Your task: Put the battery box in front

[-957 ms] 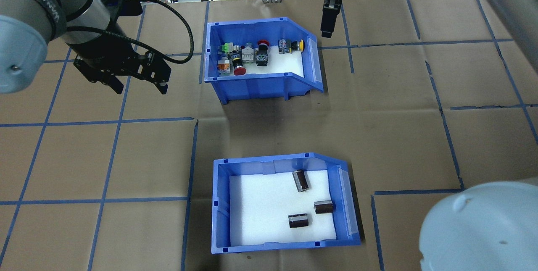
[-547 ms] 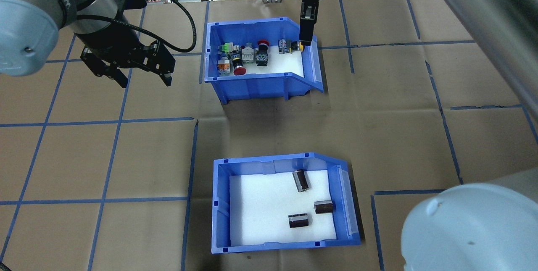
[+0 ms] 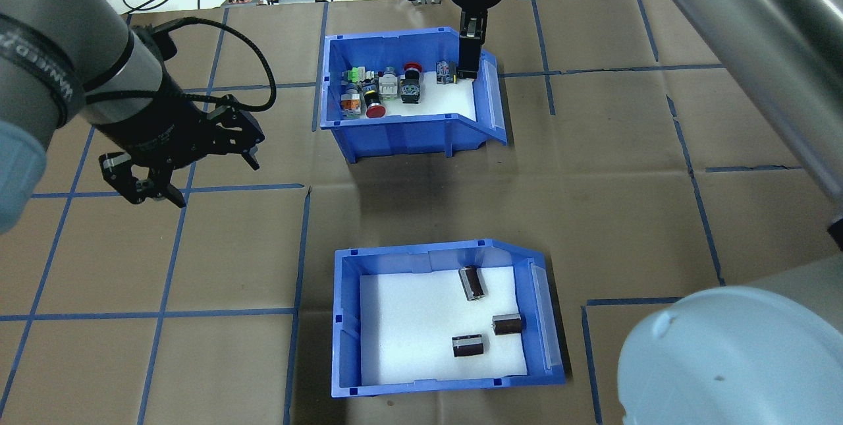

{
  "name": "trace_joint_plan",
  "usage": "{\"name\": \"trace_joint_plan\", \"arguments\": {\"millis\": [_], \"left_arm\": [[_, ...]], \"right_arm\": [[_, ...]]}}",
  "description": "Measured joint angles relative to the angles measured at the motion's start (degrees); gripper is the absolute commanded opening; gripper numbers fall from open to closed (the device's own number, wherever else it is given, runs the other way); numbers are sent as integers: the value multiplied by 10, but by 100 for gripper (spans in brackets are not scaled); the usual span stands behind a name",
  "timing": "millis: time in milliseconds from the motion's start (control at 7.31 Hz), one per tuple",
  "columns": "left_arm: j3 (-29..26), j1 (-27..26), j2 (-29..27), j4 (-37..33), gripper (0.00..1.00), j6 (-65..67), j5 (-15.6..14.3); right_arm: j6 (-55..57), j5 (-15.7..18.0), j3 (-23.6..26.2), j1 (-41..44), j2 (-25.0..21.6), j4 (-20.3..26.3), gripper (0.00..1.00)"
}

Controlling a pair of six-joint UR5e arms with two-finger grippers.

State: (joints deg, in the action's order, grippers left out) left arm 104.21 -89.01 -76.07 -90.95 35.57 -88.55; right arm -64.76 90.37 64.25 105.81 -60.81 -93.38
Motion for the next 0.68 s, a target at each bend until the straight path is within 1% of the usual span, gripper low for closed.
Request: {"name": "trace_joint_plan", "arguments": {"millis": [137, 274, 410, 547, 684], "left_arm": [[52, -8, 53, -2, 98, 122, 10], [107, -24, 104, -1, 98, 230, 26], [155, -48, 144, 2, 98, 330, 39], [185, -84, 167, 3, 98, 422, 45], [205, -134, 174, 6, 98, 512, 47]], "right_arm": [[3, 2, 0, 24, 10, -12, 100], [8, 4, 0, 50, 21, -26, 100], [13, 4, 1, 74, 29, -37, 100], [17, 5, 1, 95, 39, -51, 100], [27, 5, 2, 113, 54, -62, 100]]}}
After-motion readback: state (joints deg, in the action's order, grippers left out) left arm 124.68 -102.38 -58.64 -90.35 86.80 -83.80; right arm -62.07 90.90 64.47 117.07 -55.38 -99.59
